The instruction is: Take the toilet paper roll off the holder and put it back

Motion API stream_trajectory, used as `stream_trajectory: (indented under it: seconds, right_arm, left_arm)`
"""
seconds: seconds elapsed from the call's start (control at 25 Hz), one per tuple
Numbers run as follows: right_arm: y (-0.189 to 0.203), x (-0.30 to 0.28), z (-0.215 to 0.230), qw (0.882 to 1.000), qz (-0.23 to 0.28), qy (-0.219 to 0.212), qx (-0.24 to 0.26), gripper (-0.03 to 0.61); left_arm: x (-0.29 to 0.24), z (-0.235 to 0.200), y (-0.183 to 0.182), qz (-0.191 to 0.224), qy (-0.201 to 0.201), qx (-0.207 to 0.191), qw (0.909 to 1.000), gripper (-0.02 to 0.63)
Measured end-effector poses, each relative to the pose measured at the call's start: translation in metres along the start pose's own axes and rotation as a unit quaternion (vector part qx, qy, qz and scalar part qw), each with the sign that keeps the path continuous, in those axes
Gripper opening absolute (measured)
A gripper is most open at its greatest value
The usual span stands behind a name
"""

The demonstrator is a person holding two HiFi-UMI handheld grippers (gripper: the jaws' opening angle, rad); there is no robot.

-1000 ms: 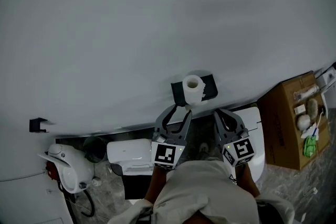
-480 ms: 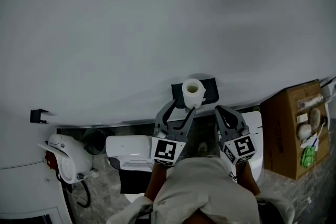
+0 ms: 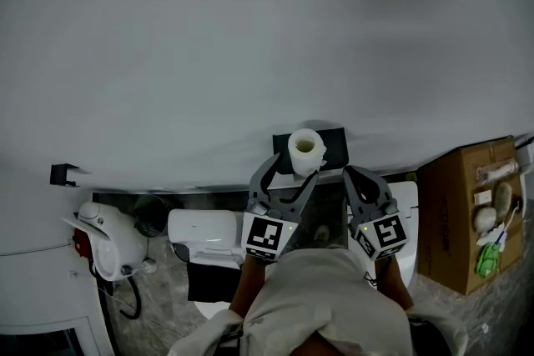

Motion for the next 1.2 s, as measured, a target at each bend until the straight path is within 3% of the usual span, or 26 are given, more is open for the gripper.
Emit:
stream_trajectory:
  seconds: [0.36, 1.2]
  right_arm:
    - [0.002, -0.005, 0.011, 1.000, -0.002, -0.010, -0.001, -0.003]
    - [0.005, -0.010, 0.017, 1.000, -0.003, -0.020, -0.004, -0.003]
  left_arm:
    - [-0.015, 0.001, 0.002, -0.016, -0.004, -0.001, 0.9999, 0.331]
    - [-0.028, 0.003, 0.002, -0.025, -0.023, -0.021, 0.9992, 0.329]
Point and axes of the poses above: the fingertips, and each gripper's own axes: x backward along the fingers, z to its right, y out of its underside, the point moved 8 cm from there along x, backward along the fingers, and after that the axes turned 1 degree about -x, right-handed, at the moved point
